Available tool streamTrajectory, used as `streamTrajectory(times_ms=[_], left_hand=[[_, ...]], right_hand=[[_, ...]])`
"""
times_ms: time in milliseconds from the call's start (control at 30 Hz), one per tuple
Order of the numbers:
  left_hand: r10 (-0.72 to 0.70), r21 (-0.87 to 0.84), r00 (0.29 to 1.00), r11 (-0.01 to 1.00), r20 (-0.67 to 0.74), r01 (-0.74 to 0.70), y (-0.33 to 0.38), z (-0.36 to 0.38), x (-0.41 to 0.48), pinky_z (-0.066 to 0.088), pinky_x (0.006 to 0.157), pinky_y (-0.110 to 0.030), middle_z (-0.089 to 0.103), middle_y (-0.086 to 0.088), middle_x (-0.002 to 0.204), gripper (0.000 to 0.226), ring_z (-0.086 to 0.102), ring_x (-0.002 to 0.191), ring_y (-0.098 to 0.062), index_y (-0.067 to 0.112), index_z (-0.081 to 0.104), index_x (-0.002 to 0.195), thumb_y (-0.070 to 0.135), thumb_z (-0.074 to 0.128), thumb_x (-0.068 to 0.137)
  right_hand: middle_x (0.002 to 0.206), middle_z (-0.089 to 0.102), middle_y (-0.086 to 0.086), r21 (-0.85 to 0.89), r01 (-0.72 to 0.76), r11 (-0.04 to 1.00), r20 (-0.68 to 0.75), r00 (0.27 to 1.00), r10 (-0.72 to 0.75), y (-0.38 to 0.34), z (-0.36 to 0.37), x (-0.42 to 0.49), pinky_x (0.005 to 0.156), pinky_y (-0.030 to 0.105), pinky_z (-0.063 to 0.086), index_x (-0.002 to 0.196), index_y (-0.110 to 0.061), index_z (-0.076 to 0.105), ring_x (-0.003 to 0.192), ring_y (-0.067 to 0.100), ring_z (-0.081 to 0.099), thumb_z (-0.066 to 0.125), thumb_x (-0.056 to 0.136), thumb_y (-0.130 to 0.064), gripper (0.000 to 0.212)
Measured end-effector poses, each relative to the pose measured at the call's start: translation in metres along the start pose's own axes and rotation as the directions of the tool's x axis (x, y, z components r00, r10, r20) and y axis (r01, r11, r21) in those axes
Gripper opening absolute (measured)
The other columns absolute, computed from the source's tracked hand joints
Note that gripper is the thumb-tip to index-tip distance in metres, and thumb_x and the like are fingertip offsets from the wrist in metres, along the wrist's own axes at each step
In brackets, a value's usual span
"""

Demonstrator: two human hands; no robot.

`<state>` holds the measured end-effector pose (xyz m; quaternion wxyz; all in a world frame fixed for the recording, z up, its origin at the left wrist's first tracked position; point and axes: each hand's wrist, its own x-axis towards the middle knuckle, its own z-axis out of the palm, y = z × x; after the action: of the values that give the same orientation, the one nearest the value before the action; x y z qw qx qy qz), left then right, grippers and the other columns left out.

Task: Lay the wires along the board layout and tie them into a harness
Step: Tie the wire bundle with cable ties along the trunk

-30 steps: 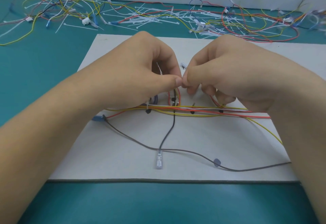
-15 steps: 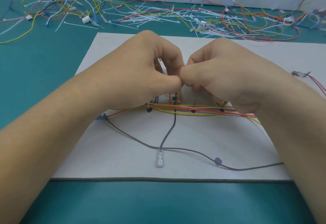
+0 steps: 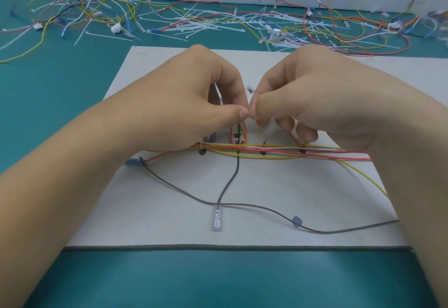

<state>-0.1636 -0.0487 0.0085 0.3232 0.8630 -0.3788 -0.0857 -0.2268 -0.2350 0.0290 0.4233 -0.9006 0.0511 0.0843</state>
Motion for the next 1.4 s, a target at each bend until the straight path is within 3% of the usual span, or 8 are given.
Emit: streamTrajectory(times_ms=[133, 367, 733, 900, 967, 1167, 1300, 1400], left_hand=[[0.006, -0.013, 1.0, 1.0, -0.001, -0.006, 0.001, 0.0, 0.001, 0.057, 0.061, -0.038, 0.074, 0.004, 0.07, 0.009, 0.068, 0.062, -0.014, 0.031, 0.076, 0.08, 0.038, 0.076, 0.085], [0.003, -0.021, 1.0, 1.0, 0.0, -0.003, -0.003, -0.002, 0.001, 0.042, 0.047, -0.013, 0.068, 0.011, 0.06, 0.011, 0.056, 0.05, -0.004, 0.03, 0.078, 0.079, 0.025, 0.079, 0.089], [0.019, 0.016, 0.999, 1.0, 0.048, -0.02, -0.002, -0.014, -0.001, 0.04, 0.048, -0.01, 0.064, 0.025, 0.058, 0.015, 0.053, 0.049, -0.002, 0.034, 0.079, 0.084, 0.021, 0.075, 0.089], [0.035, -0.015, 0.997, 0.999, 0.076, -0.034, -0.001, -0.018, -0.003, 0.059, 0.065, -0.04, 0.072, 0.019, 0.077, 0.008, 0.066, 0.063, -0.015, 0.036, 0.076, 0.091, 0.031, 0.072, 0.086], [0.039, -0.029, 0.995, 0.999, 0.09, -0.036, -0.002, -0.02, -0.004, 0.059, 0.067, -0.044, 0.073, 0.013, 0.077, 0.014, 0.067, 0.064, -0.017, 0.035, 0.075, 0.09, 0.033, 0.067, 0.079], [0.034, 0.027, 0.995, 0.999, 0.089, -0.037, -0.004, -0.024, -0.004, 0.05, 0.058, -0.028, 0.073, 0.012, 0.07, 0.004, 0.062, 0.056, -0.008, 0.033, 0.075, 0.079, 0.029, 0.076, 0.081], [-0.001, 0.075, 0.999, 0.997, 0.041, -0.002, -0.005, -0.023, -0.004, 0.039, 0.056, -0.023, 0.068, 0.016, 0.068, 0.005, 0.059, 0.057, -0.001, 0.04, 0.076, 0.079, 0.045, 0.077, 0.078], [-0.018, 0.085, 0.999, 0.996, 0.028, 0.015, -0.004, -0.022, -0.004, 0.037, 0.056, -0.022, 0.067, 0.019, 0.068, 0.002, 0.059, 0.059, 0.005, 0.038, 0.077, 0.08, 0.04, 0.079, 0.08]], right_hand=[[0.053, 0.059, 0.009, 0.004, 0.02, 1.0, 0.009, 1.0, -0.02, 0.001, -0.001, 0.001, 0.041, 0.025, 0.04, 0.072, -0.012, 0.079, 0.05, 0.023, 0.048, 0.077, 0.074, -0.011, 0.002], [0.055, 0.06, 0.005, -0.042, 0.078, 0.996, 0.017, 0.997, -0.078, 0.002, 0.001, 0.0, 0.04, 0.025, 0.041, 0.074, -0.014, 0.077, 0.04, 0.011, 0.046, 0.083, 0.072, -0.013, 0.006], [0.071, 0.07, 0.01, -0.101, 0.133, 0.986, 0.024, 0.991, -0.132, 0.002, -0.001, -0.002, 0.045, 0.028, 0.044, 0.074, -0.02, 0.075, 0.046, 0.01, 0.049, 0.08, 0.077, -0.016, 0.007], [0.056, 0.064, 0.007, -0.081, 0.131, 0.988, 0.006, 0.991, -0.131, 0.0, 0.002, -0.003, 0.042, 0.023, 0.044, 0.072, -0.015, 0.071, 0.039, 0.01, 0.051, 0.074, 0.075, -0.012, 0.006], [0.052, 0.06, 0.002, -0.068, 0.132, 0.989, -0.003, 0.991, -0.133, -0.001, 0.002, -0.003, 0.042, 0.022, 0.045, 0.071, -0.014, 0.07, 0.039, 0.008, 0.053, 0.074, 0.074, -0.011, 0.006], [0.055, 0.065, 0.003, 0.003, 0.138, 0.99, -0.025, 0.99, -0.138, -0.003, -0.001, -0.003, 0.046, 0.019, 0.049, 0.067, -0.011, 0.069, 0.046, 0.007, 0.063, 0.073, 0.077, -0.007, 0.011], [0.069, 0.069, 0.023, 0.152, 0.156, 0.976, -0.079, 0.986, -0.145, -0.005, -0.002, -0.004, 0.057, 0.034, 0.06, 0.07, 0.0, 0.066, 0.058, 0.022, 0.072, 0.067, 0.077, 0.0, 0.007], [0.073, 0.069, 0.028, 0.268, 0.172, 0.948, -0.174, 0.976, -0.128, -0.008, -0.003, -0.005, 0.056, 0.037, 0.059, 0.069, -0.001, 0.061, 0.054, 0.025, 0.07, 0.063, 0.08, 0.004, 0.012]])
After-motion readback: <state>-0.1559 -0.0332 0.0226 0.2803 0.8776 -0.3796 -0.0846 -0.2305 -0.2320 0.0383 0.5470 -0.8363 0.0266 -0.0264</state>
